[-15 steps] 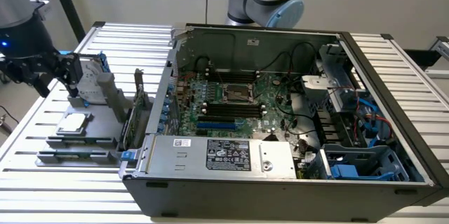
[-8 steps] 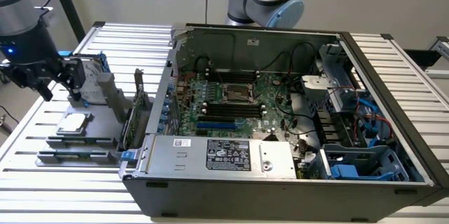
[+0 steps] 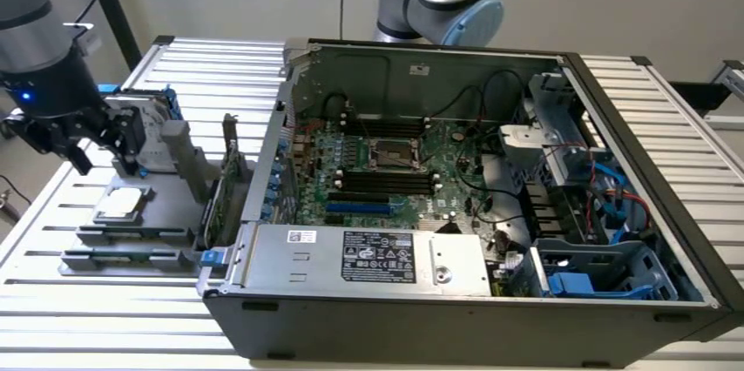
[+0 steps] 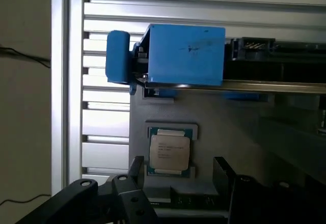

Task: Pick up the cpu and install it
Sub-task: 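Pick up the cpu and move it towards the insertion slot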

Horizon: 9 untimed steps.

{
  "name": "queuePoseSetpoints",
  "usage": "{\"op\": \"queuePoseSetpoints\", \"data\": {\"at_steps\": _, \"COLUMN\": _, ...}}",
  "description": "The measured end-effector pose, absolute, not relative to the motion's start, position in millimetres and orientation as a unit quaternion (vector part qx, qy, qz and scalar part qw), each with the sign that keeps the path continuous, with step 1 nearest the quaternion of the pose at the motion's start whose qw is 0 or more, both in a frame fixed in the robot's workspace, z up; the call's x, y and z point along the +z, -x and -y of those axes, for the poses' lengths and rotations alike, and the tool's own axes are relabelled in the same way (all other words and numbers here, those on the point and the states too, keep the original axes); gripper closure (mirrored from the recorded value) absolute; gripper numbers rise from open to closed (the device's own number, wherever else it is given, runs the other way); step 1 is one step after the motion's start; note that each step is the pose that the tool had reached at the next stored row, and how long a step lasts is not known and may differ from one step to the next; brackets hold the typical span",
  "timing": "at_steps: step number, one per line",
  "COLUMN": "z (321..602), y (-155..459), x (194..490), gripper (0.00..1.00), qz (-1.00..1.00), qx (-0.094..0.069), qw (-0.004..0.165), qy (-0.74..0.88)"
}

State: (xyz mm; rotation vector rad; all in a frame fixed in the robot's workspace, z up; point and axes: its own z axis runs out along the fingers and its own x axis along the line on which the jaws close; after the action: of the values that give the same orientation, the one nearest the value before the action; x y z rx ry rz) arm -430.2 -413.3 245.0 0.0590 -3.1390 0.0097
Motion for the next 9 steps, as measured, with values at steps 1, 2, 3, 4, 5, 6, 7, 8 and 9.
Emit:
{"op": "queuePoseSetpoints", "data": {"at_steps": 1, "z": 413, "y": 431, "x": 243, "gripper": 0.35, "qz": 1.0, "qx": 0.003, "qw": 0.001, "qy": -0.019}}
{"op": "queuePoseSetpoints", "data": {"at_steps": 2, "z": 413, "y": 431, "x": 241, "gripper": 0.35, "qz": 1.0, "qx": 0.003, "qw": 0.001, "qy": -0.019}}
{"op": "queuePoseSetpoints", "data": {"at_steps": 3, "z": 413, "y": 431, "x": 240, "gripper": 0.35, "qz": 1.0, "qx": 0.003, "qw": 0.001, "qy": -0.019}}
{"op": "queuePoseSetpoints", "data": {"at_steps": 4, "z": 413, "y": 432, "x": 238, "gripper": 0.35, "qz": 1.0, "qx": 0.003, "qw": 0.001, "qy": -0.019}}
{"op": "queuePoseSetpoints", "data": {"at_steps": 5, "z": 413, "y": 432, "x": 236, "gripper": 0.35, "qz": 1.0, "qx": 0.003, "qw": 0.001, "qy": -0.019}}
{"op": "queuePoseSetpoints", "data": {"at_steps": 6, "z": 413, "y": 433, "x": 234, "gripper": 0.35, "qz": 1.0, "qx": 0.003, "qw": 0.001, "qy": -0.019}}
{"op": "queuePoseSetpoints", "data": {"at_steps": 7, "z": 413, "y": 433, "x": 232, "gripper": 0.35, "qz": 1.0, "qx": 0.003, "qw": 0.001, "qy": -0.019}}
{"op": "queuePoseSetpoints", "data": {"at_steps": 8, "z": 413, "y": 433, "x": 230, "gripper": 0.35, "qz": 1.0, "qx": 0.003, "qw": 0.001, "qy": -0.019}}
{"op": "queuePoseSetpoints", "data": {"at_steps": 9, "z": 413, "y": 434, "x": 229, "gripper": 0.35, "qz": 1.0, "qx": 0.003, "qw": 0.002, "qy": -0.019}}
